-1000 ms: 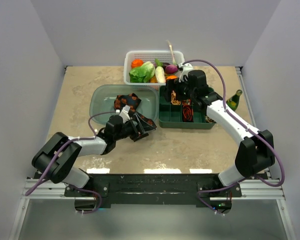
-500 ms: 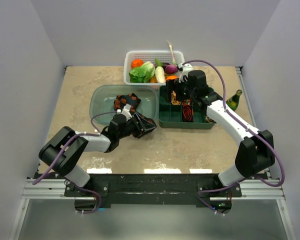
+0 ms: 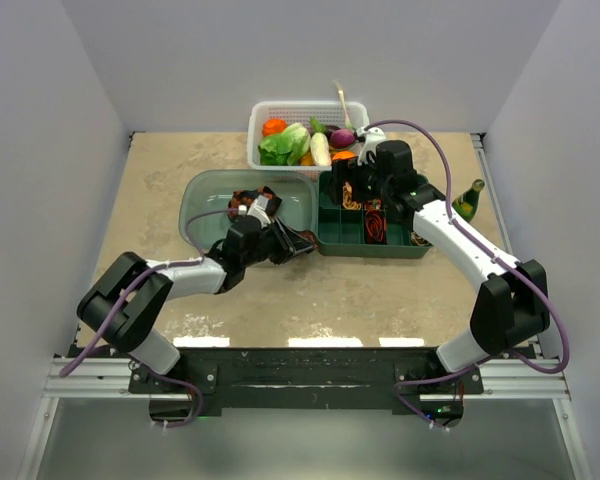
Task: Roll the ties
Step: Pick up the tie from the bin.
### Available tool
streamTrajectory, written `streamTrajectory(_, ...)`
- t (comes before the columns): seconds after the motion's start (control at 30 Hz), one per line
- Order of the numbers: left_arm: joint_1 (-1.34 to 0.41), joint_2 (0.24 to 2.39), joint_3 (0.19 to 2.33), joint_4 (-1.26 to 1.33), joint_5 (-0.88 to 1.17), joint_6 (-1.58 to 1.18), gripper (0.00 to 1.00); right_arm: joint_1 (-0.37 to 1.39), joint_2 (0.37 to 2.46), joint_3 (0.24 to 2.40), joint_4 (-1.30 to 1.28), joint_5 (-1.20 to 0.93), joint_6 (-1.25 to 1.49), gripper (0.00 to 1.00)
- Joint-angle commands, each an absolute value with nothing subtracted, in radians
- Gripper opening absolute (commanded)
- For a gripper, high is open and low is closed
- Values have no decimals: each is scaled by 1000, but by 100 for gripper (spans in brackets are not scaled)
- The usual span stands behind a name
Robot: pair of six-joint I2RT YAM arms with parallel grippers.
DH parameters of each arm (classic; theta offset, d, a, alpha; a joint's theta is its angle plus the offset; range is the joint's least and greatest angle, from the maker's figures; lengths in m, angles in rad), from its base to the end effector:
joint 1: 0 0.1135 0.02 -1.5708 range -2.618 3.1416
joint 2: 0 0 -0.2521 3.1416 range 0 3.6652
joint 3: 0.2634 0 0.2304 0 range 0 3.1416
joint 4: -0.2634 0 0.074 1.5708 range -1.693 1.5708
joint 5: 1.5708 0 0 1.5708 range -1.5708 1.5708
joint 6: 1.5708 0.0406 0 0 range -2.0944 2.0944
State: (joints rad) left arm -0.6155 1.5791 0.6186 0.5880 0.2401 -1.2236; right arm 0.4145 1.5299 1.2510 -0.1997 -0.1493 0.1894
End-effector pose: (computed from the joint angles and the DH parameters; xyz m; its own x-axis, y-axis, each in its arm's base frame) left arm 0.2430 -0.1836 0.1764 -0.7985 -0.5540 -0.2355 -0.0271 0.4239 -0.9053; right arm 0.3100 0.1430 0.3092 -0.5117 -0.0217 -0.8589 -0.4304 0.8717 0.2344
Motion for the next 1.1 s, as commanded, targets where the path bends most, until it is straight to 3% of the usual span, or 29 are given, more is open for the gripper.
streamTrajectory(0.0, -620, 1493, 709, 444, 203, -1082, 29, 420, 1499, 1259, -199, -160, 176, 99)
streamTrajectory(0.43, -620, 1385, 1098, -381, 150, -479, 31, 430, 1490, 1256, -203, -242, 236, 99)
streamTrajectory(0.8, -620, 1243, 908, -551, 48, -439, 38, 586, 1497, 1259, -262, -203, 275, 99)
streamTrajectory(0.9, -621, 1177, 839, -546, 51, -465, 45, 635, 1471, 1229, -249, -195, 311, 99)
streamTrajectory(1.0, -621, 1092, 801, -561, 46, -491, 70, 669, 1459, 1194, -227, -219, 350, 99)
streamTrajectory(1.07, -623, 1028, 782, -577, 38, -503, 78, 695, 1437, 1161, -190, -232, 383, 99)
